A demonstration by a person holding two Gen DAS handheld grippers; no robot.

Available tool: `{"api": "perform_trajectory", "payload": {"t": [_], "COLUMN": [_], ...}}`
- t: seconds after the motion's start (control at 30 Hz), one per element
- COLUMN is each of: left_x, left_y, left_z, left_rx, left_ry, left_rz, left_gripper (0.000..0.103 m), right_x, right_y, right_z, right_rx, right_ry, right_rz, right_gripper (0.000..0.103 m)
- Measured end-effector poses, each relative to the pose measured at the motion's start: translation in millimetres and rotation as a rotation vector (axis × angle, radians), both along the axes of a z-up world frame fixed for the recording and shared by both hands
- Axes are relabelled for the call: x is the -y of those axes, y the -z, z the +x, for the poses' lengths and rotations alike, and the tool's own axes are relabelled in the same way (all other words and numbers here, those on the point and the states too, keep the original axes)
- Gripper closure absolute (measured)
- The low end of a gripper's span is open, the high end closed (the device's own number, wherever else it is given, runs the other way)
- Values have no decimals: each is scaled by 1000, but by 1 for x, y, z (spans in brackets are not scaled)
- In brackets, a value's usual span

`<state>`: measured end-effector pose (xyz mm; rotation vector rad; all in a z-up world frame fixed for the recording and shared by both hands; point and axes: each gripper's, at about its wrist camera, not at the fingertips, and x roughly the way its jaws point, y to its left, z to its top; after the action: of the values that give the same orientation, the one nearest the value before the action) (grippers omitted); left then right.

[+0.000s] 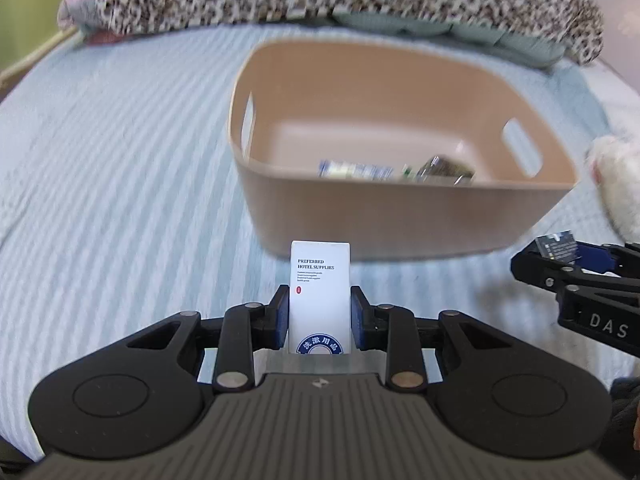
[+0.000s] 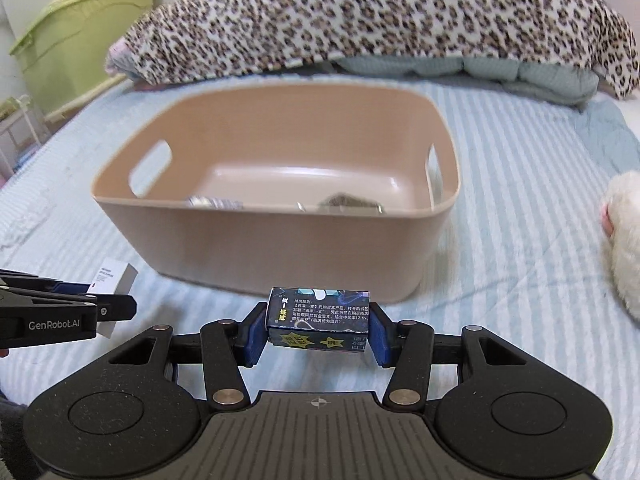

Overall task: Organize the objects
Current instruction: 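Lift both boxes over the basket and release them inside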

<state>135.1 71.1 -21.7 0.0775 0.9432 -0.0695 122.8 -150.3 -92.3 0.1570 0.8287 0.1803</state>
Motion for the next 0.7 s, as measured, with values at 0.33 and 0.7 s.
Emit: {"api": "perform_trajectory", "payload": {"t": [0.33, 0.7], "left_x": [41, 59], "left_y": [-51, -43], "left_z": [19, 81], "left_rx": [183, 193], "left_ry": [40, 17], "left_rz": [-17, 38], "left_gripper": [71, 71], "right_x": [10, 19], "right_y": [-61, -67], "right_z": [9, 61], "right_rx": [168, 199], "right_ry": [17, 76], "right_rz": [0, -46], "right_gripper": [55, 55]}}
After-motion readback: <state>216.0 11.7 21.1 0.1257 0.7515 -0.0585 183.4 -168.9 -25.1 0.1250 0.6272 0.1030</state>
